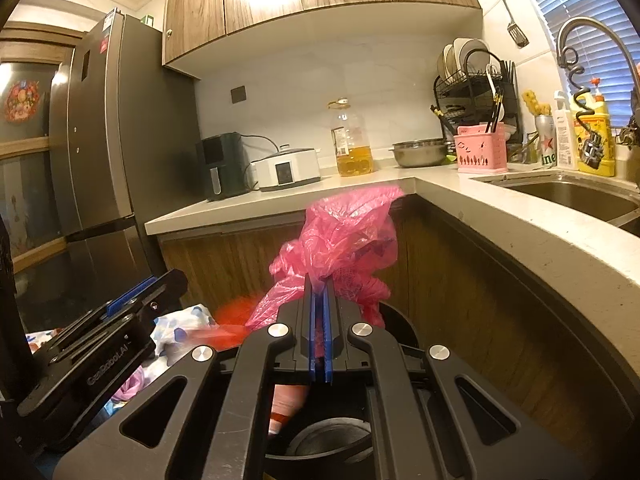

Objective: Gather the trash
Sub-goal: 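Open both tools to drop the bags into the black bin, then grasp the red plastic bag with the right tool while the left tool approaches the blue glove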

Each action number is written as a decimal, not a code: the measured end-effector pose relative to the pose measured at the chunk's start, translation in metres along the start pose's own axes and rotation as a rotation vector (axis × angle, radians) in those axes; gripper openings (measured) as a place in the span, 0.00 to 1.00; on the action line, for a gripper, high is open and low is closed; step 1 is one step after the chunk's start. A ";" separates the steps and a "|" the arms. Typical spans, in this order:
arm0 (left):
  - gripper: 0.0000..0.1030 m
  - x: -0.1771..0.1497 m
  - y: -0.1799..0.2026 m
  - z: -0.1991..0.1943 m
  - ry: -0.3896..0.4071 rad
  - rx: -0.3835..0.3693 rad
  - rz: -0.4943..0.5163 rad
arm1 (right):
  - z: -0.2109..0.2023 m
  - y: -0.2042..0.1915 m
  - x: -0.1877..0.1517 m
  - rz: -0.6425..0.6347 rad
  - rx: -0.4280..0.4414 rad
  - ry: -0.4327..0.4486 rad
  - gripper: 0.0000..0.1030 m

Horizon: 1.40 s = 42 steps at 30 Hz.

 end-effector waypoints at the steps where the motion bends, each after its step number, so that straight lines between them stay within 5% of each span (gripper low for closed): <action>1: 0.50 0.001 -0.003 -0.001 0.005 0.005 -0.012 | 0.001 0.000 0.000 0.002 0.002 -0.002 0.05; 11: 0.83 0.008 -0.038 -0.031 0.023 0.149 -0.020 | -0.002 0.003 -0.001 0.031 0.012 -0.018 0.34; 21: 0.94 -0.003 -0.058 -0.086 0.004 0.260 0.024 | -0.037 -0.009 -0.007 0.030 0.020 -0.017 0.61; 42: 0.94 -0.019 -0.153 -0.233 0.069 0.561 -0.007 | -0.097 -0.082 -0.031 -0.006 0.107 -0.009 0.62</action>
Point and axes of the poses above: each gripper's, at about its wrist camera, not at the fingertips, and z roughly the way its jaws point, y to its right, x to its top, the point moved 8 cm from there along z, roughly the way its jaws point, and after that the axes turned 4 degrees about y, right-handed, at the moved point
